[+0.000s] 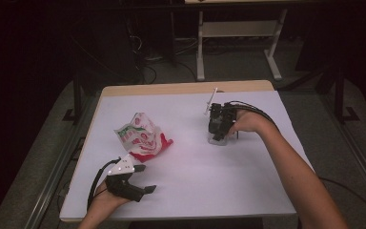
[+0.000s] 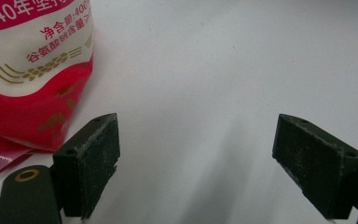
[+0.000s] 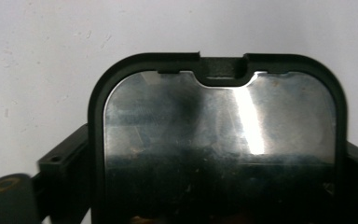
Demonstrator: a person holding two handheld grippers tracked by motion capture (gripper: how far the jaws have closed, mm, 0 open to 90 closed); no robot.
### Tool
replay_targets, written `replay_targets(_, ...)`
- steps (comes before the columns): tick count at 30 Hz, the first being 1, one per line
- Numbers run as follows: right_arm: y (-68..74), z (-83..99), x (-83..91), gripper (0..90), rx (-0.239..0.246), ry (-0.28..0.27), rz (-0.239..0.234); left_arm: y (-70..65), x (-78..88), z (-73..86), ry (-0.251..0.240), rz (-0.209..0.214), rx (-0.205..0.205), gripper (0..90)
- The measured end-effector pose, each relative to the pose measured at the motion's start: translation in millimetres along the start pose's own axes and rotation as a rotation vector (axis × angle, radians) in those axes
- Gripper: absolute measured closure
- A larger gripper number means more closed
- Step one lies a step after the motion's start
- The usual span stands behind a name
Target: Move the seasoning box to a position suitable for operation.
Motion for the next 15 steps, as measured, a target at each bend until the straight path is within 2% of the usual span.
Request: replay_targets(15, -1.4, 0.6, 1.5, 14.6, 0.015, -0.018, -0.025, -1.4, -0.8, 1.3, 0.009, 0.008, -0.002, 15.1)
Point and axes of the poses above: each handheld gripper's, and its own axes: x roughly backward along the jaws, z roughly out of its underside, y roughly to its left, the point moved 10 cm from there along -x, roughly forward along the jaws, and after that the axes turned 6 degrees about x, right-handed, at the moved point
